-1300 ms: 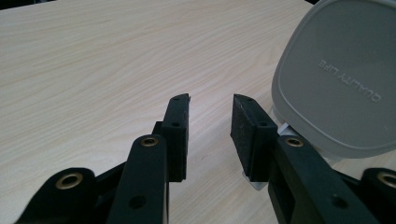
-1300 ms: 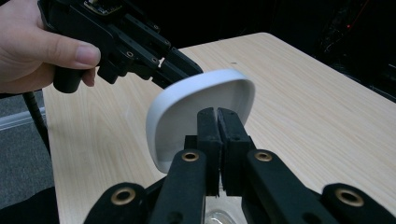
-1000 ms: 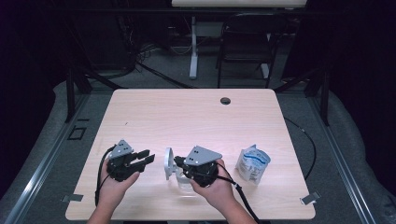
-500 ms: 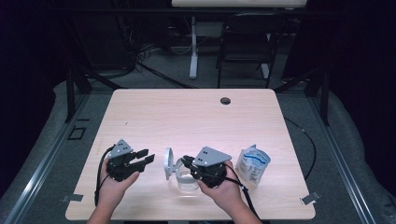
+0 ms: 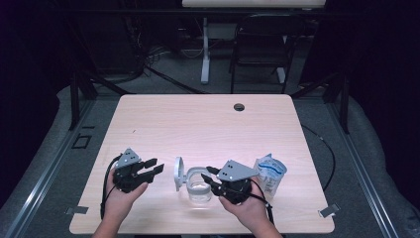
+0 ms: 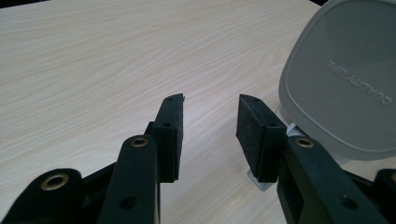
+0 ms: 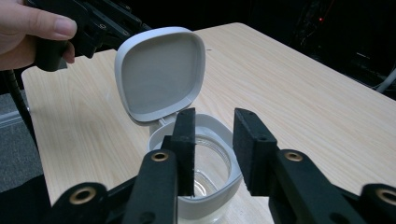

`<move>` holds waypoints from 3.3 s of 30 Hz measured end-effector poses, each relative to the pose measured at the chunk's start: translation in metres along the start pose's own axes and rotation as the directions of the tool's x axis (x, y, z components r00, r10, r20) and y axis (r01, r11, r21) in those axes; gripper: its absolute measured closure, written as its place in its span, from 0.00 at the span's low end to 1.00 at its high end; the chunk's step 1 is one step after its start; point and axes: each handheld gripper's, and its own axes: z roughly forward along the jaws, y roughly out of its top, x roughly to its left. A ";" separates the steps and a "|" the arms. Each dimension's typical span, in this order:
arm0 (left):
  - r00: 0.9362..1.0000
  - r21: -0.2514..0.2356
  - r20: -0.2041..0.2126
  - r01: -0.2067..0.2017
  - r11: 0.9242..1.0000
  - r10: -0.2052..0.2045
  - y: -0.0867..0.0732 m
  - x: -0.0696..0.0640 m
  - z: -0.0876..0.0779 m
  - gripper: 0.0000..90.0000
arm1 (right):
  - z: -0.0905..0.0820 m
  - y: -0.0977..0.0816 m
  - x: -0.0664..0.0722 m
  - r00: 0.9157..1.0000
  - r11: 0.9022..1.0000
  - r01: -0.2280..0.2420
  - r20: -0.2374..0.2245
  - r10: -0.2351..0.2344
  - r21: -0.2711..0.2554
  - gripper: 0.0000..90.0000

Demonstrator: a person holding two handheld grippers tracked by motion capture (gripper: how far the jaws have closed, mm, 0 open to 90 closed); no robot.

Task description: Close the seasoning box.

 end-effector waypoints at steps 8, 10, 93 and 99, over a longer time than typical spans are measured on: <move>1.000 -0.002 -0.002 0.008 1.000 -0.008 -0.001 0.002 0.000 0.69 | -0.010 -0.003 -0.007 1.000 1.000 -0.017 0.013 0.017 -0.001 0.72; 1.000 -0.001 -0.004 0.012 1.000 -0.012 -0.001 0.002 0.000 0.69 | -0.012 -0.004 -0.008 1.000 1.000 -0.023 0.014 0.023 -0.006 0.72; 0.998 -0.008 -0.038 0.044 0.999 -0.045 -0.005 0.012 -0.009 0.65 | -0.108 -0.038 -0.101 0.955 0.981 -0.184 0.246 0.166 0.052 0.95; 0.998 -0.005 -0.039 0.045 0.999 -0.045 -0.006 0.013 -0.007 0.65 | -0.106 -0.037 -0.101 0.958 0.982 -0.178 0.238 0.159 0.059 1.00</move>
